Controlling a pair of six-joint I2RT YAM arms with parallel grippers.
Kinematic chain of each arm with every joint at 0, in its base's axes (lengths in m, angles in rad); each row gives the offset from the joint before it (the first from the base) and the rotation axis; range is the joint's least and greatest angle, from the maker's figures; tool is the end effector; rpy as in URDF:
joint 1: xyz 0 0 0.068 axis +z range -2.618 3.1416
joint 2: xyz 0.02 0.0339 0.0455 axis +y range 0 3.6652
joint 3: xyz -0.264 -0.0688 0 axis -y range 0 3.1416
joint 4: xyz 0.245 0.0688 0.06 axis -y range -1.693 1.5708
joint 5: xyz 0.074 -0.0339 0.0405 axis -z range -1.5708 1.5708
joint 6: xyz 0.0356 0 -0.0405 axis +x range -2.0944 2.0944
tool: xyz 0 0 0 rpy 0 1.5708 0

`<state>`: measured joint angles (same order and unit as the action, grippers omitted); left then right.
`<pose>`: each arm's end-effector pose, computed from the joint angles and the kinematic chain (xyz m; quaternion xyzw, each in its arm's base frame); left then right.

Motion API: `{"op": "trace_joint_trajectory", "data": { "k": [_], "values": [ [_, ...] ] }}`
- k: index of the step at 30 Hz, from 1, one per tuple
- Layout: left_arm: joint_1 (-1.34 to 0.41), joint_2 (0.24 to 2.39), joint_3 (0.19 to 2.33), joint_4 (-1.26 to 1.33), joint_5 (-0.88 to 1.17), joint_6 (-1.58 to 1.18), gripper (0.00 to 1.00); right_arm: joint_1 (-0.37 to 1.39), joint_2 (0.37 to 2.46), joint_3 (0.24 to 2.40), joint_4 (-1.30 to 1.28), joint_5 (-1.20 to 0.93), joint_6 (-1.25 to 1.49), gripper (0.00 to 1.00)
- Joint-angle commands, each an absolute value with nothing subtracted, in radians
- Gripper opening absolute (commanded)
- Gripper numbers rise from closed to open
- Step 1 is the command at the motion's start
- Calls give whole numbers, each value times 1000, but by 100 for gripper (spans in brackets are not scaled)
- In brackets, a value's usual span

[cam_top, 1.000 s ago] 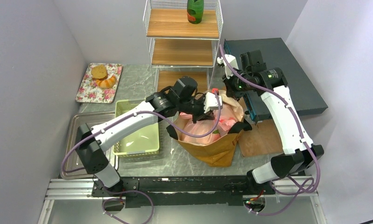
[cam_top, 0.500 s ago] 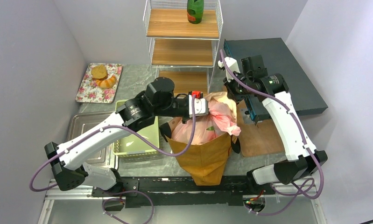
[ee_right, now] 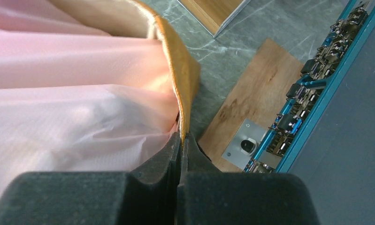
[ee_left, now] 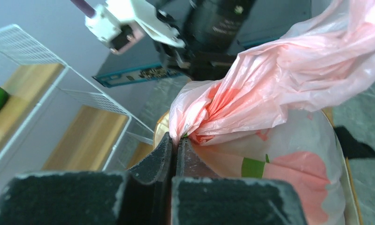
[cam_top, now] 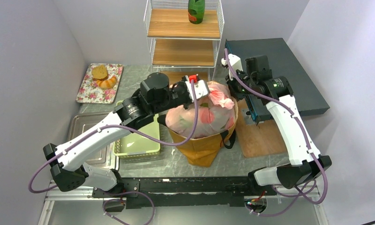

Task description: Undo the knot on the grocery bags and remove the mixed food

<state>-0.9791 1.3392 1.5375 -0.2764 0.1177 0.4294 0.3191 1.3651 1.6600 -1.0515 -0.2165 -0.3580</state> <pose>0.1621 -0.2487 0.4690 0.5050 0.5327 -0.2255 0.6406 0.2465 0.0895 0.4259 -0.3435 0.8469 0.0915 0.3955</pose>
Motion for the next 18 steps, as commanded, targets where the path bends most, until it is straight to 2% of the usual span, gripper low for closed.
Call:
{"op": "trace_joint_trajectory", "data": {
  "k": [1, 7, 10, 14, 18],
  "values": [
    [-969, 1238, 1683, 134, 97, 497, 0, 315, 1325, 1630, -1014, -203, -344, 0],
    [-917, 1290, 1901, 80, 33, 642, 0, 315, 1319, 1635, -936, -120, -364, 0],
    [-817, 1300, 1966, 72, 3, 671, 0, 314, 1335, 1675, -885, -89, -393, 0],
    [-659, 1237, 1913, 24, -44, 593, 0, 313, 1359, 1720, -858, -83, -434, 0],
    [-550, 1104, 1701, 12, -52, 561, 0, 314, 1350, 1688, -806, -131, -453, 0]
  ]
}}
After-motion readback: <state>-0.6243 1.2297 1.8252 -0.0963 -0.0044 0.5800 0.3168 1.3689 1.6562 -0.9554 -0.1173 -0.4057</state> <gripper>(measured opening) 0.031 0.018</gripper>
